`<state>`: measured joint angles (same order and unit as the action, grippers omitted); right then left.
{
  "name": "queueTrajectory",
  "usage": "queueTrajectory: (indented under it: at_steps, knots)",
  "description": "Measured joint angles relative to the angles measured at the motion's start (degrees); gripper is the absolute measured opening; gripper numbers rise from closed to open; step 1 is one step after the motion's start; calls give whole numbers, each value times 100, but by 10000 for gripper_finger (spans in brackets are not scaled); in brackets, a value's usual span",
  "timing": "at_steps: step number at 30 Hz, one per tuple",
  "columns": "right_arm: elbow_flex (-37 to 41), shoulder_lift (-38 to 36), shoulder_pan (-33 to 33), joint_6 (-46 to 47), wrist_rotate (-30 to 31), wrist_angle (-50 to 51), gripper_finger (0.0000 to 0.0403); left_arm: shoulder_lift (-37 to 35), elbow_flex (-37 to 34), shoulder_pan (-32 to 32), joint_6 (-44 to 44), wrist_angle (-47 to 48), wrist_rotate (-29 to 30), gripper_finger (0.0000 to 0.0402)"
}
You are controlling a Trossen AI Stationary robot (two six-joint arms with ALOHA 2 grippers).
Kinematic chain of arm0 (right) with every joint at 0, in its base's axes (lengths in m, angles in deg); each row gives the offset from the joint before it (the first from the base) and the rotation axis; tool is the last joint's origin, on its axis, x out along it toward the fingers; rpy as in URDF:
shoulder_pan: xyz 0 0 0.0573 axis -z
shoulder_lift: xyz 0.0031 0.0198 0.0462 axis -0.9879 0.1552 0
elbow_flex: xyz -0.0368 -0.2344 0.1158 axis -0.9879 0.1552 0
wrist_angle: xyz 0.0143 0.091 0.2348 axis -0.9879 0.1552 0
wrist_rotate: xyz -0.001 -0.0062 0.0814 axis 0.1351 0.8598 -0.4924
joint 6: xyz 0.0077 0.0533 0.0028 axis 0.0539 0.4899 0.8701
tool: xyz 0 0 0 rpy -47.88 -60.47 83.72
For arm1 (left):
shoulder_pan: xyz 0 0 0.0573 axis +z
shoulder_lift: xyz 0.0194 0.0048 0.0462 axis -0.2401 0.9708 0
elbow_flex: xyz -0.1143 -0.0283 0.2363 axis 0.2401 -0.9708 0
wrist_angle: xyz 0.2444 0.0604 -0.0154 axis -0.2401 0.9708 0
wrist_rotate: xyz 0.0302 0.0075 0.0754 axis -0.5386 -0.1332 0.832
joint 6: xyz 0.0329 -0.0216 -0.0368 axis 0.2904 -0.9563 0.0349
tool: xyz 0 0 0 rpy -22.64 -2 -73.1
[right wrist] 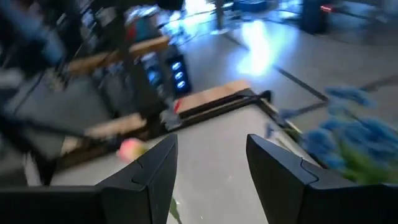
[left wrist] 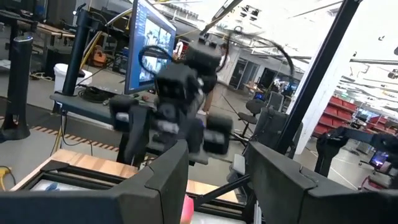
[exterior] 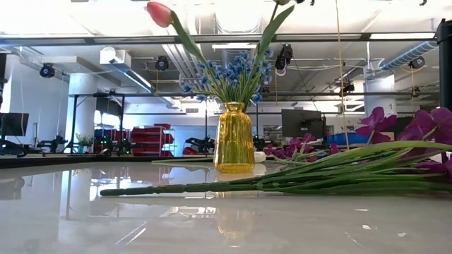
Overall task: Sort flowers into vase by color
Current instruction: Put the bottom white flower into the yellow vase
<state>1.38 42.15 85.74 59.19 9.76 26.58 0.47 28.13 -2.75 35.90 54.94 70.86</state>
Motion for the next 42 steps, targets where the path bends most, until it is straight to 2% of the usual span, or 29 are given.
queueTrajectory:
  at_steps: [3, 7, 11, 13, 15, 18, 22, 26, 31, 42]
  knots:
    - [0, -388, 0, 879, 347, 608, 179, 0, 1, 0, 11, -4, 0, 151]
    - [0, -776, -1, 2280, 361, 1958, 172, 4, 1, 0, 41, -8, 0, 151]
    - [39, -872, -49, 3879, 317, 3703, 164, 4, -1, 0, 203, -10, 1, 151]
    - [145, -832, -151, 4379, 195, 4582, 161, 4, -1, 0, 297, -13, 2, 151]
    - [396, -778, -293, 4662, -52, 4973, 160, 7, 1, 11, 355, -13, 2, 151]
    - [971, -755, -485, 5044, -732, 4669, 165, 7, -1, 17, 365, -12, 4, 151]
    - [1888, -669, -666, 5478, -1329, 3540, 184, 7, -2, 17, 477, -10, 4, 151]
    - [2726, -435, -827, 5669, -1338, 2496, 204, 3, -2, 18, 488, -13, 5, 151]
    - [3369, 148, -929, 5651, -1342, 1803, 209, -28, -2, 22, 543, -14, 7, 151]
    - [3418, 1571, -927, 5042, -995, 851, 169, -31, -2, 22, 641, -13, 13, 151]
